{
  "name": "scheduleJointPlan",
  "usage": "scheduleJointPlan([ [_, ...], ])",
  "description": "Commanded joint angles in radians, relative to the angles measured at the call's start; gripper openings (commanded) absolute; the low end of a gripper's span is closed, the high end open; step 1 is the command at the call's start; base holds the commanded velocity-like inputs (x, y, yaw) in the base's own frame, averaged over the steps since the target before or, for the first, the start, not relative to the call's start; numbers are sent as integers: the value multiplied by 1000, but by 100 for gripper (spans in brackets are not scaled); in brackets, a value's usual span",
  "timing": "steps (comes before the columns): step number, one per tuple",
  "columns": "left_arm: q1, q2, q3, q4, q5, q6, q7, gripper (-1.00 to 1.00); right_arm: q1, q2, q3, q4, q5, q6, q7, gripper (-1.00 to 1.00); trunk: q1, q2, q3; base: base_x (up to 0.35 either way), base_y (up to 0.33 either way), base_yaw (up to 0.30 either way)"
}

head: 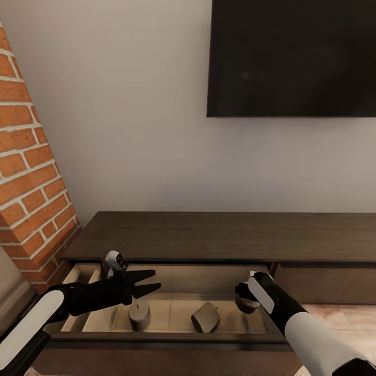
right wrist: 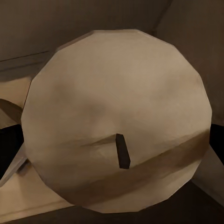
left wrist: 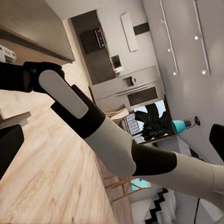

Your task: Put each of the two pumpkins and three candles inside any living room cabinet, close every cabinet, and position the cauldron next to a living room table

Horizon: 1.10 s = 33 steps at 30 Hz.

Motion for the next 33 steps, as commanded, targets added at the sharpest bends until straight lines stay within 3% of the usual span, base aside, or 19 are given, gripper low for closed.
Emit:
scheduleJointPlan([
  [1, -1, 1, -2, 0, -4, 0, -7, 100, -1, 0, 8, -2, -9, 1, -9, -100, 0, -1, -5, 0, 0, 0],
  [25, -1, 0, -2, 0, -4, 0, -8, 100, -1, 7, 8, 0, -8, -11, -9, -100, 11, -6, -98, 0, 0, 0],
  [32, -1, 0, -2, 0, -4, 0, -8, 100, -1, 7, 8, 0, -8, -11, -9, -100, 11, -6, -98, 0, 0, 0],
  [33, -1, 0, -2, 0, -4, 0, -8, 100, -1, 7, 8, 1, -8, -11, -9, 100, 11, -6, -98, 0, 0, 0],
])
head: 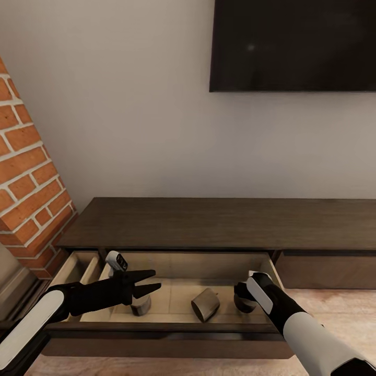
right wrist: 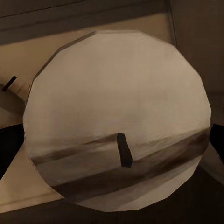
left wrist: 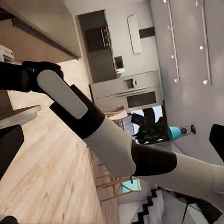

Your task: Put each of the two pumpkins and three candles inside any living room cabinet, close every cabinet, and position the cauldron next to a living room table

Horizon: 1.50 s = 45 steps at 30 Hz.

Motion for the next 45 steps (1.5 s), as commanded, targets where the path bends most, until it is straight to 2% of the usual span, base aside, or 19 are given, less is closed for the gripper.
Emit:
scheduleJointPlan([
  [1, -1, 1, -1, 0, -5, 0, -8, 100, -1, -1, 8, -1, -11, 2, -9, 100, 0, 0, -1, 0, 0, 0],
  [11, -1, 1, -1, 0, -5, 0, -8, 100, -1, -1, 8, -2, -11, 2, -9, 100, 0, 0, -1, 0, 0, 0],
  [45, -2, 1, 2, 4, -5, -1, -4, 100, -1, -1, 7, -3, -11, 1, -9, 100, -16, 8, 131, -26, 0, 0],
])
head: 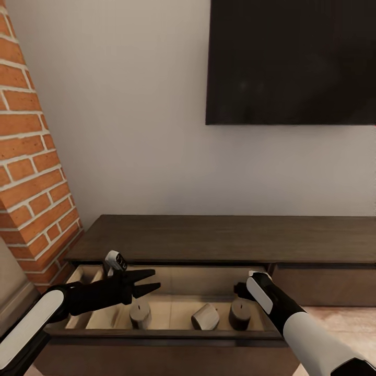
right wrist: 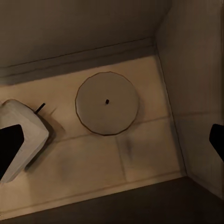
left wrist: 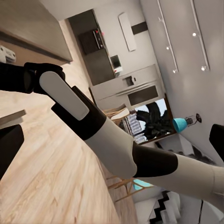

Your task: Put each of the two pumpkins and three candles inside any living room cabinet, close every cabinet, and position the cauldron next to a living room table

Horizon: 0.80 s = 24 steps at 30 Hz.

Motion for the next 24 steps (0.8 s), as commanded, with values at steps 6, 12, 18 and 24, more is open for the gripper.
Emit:
scheduleJointPlan([
  [6, -1, 1, -1, 1, -6, 0, -7, 100, -1, -1, 8, -2, -11, 1, -9, 100, -3, 1, 22, -104, 0, 0],
  [12, -1, 1, -1, 1, -6, 0, -7, 100, -1, -1, 8, -2, -12, -1, -9, 100, -6, 2, 46, -48, 0, 0],
  [18, 0, 1, -1, 0, -6, 0, -7, 100, -1, -2, 8, 0, -12, -27, -8, 100, -9, 6, 68, -4, 0, 0],
  [24, 0, 1, -1, 1, -6, 0, -7, 100, -1, -2, 8, 0, -12, -62, -8, 100, -32, 48, 87, -80, 0, 0],
])
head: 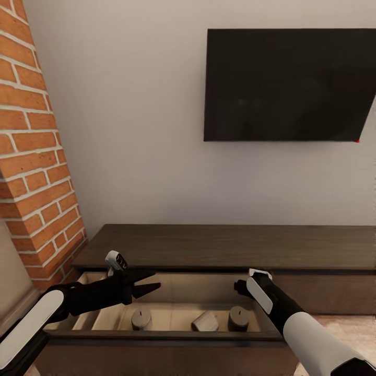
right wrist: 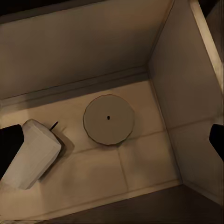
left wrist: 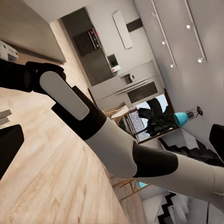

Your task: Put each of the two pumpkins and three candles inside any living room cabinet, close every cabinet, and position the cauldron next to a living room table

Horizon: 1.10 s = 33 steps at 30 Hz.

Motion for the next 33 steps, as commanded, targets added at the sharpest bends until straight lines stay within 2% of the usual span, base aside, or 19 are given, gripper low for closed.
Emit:
scheduleJointPlan([
  [1, -1, 1, -1, 0, -6, 0, -8, 100, -1, -2, 8, -2, -11, 1, -9, 100, -5, 7, 2, -262, 0, 0],
  [16, -1, 1, -1, 1, -6, 0, -6, 100, -1, 0, 8, -2, -11, -1, -9, 100, -62, 112, 49, -49, 0, 0],
  [24, -1, 1, -1, 1, -6, 0, -6, 100, -1, 0, 8, -2, -10, -1, -9, 100, -93, 168, 74, -267, 44, 0],
  [33, -1, 2, 0, 3, -6, 0, -6, 100, -1, -1, 8, -3, -10, -2, -9, 100, -93, 168, 74, -327, 25, 0],
])
